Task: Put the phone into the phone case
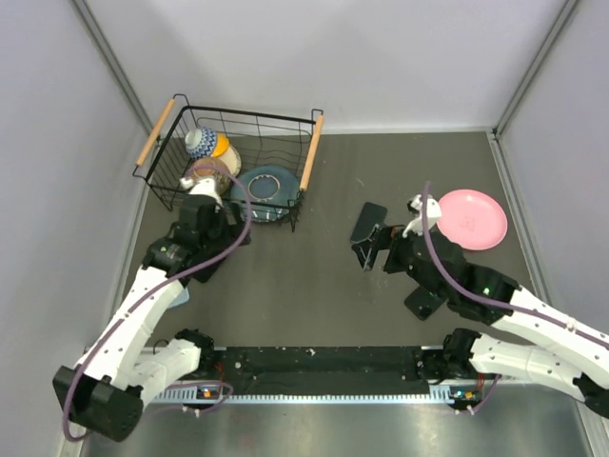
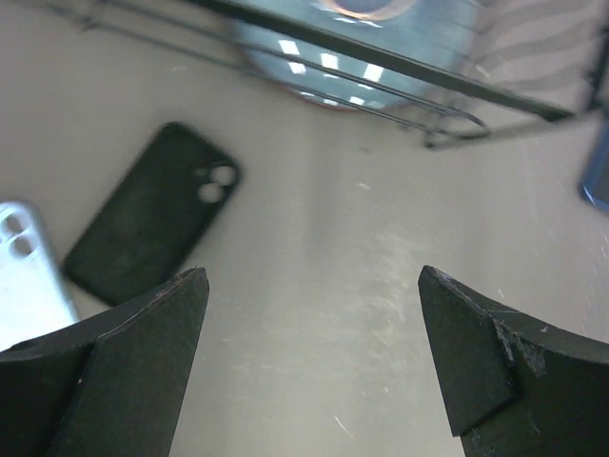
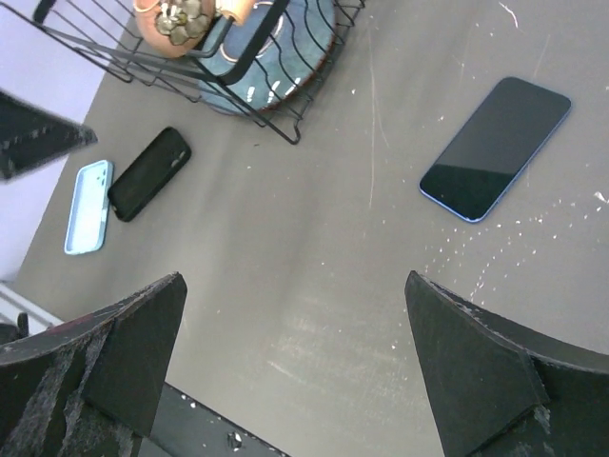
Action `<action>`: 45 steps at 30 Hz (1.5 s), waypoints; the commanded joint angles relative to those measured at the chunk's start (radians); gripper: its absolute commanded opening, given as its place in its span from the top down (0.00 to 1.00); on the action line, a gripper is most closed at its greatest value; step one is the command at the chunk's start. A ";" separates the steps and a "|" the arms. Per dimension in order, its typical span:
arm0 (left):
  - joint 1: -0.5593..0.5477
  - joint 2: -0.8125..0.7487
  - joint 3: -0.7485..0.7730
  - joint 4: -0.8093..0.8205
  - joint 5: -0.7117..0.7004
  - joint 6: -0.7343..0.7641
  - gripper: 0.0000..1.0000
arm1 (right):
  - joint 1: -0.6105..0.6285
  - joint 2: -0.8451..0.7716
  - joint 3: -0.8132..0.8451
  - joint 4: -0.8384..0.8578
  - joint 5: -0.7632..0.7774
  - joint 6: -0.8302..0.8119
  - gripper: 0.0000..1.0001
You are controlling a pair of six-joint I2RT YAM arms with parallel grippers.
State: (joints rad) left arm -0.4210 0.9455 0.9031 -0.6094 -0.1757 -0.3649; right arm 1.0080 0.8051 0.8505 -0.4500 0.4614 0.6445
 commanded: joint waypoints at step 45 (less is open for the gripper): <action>0.377 0.461 -0.219 0.102 0.303 -0.160 0.44 | 0.004 -0.472 -0.228 0.214 -0.072 -0.165 0.02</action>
State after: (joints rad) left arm -0.0097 1.4025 0.7238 -0.5018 0.1326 -0.5247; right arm 1.0080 0.3412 0.6338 -0.2363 0.3431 0.4236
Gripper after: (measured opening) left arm 0.589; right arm 0.983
